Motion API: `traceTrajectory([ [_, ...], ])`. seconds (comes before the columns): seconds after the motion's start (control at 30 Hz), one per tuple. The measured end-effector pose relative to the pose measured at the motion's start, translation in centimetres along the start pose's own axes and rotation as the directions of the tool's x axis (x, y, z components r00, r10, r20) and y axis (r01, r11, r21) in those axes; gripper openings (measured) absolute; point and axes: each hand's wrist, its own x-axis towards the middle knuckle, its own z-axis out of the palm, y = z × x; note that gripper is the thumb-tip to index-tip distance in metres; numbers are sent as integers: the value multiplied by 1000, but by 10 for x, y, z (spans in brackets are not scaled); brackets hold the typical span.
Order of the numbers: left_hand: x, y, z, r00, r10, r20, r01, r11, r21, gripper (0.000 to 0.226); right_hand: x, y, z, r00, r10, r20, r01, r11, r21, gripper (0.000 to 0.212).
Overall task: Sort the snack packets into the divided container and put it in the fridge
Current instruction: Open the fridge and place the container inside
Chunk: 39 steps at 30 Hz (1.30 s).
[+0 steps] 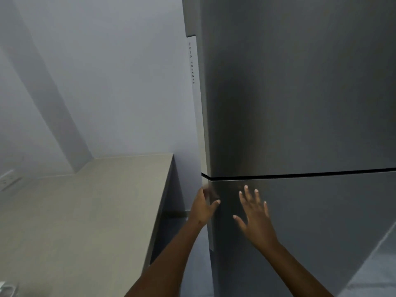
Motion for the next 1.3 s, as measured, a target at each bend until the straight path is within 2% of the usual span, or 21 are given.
traceTrajectory([
  [0.17, 12, -17, -1, 996, -90, 3, 90, 996, 10, 53, 4, -1, 14, 995, -18, -100, 27, 996, 89, 70],
  [0.3, 9, -17, 5, 996, -79, -53, 78, 997, -11, 52, 6, -16, 6, 985, -34, -168, 63, 983, 172, 66],
  [0.43, 4, -19, 4, 996, -43, -73, 42, 999, -15, 53, -3, -21, -4, 979, -80, -188, 113, 979, 170, 64],
  [0.6, -29, -34, 6, 998, -24, -50, 23, 1000, -3, 45, -31, -19, -26, 974, -47, -221, 82, 985, 152, 65],
  [0.77, -93, -35, 7, 993, 93, 71, -93, 996, -1, 20, -63, -33, -59, 976, -91, -196, 111, 989, 95, 64],
  [0.9, -142, -31, 13, 969, 161, 189, -154, 987, -51, 12, -99, -55, -71, 983, -102, -151, 108, 994, 32, 69],
  [0.97, -166, -27, 12, 939, 200, 279, -187, 980, -72, 10, -121, -62, -74, 979, -77, -189, 75, 997, -20, 66],
  [1.03, -183, -25, 11, 903, 240, 357, -220, 971, -98, 13, -144, -64, -80, 974, -22, -225, 23, 1000, 1, 62],
  [1.1, -197, -25, 10, 884, 255, 393, -210, 965, -154, 5, -169, -63, -88, 970, 35, -242, -26, 999, 37, 61],
  [1.23, -216, -18, 9, 930, 277, 243, -212, 942, -259, 20, -218, -64, -106, 952, 142, -272, -114, 986, 118, 60],
  [1.3, -217, -12, 18, 931, 320, 174, -285, 938, -198, 16, -243, -60, -115, 939, 174, -296, -134, 980, 148, 58],
])
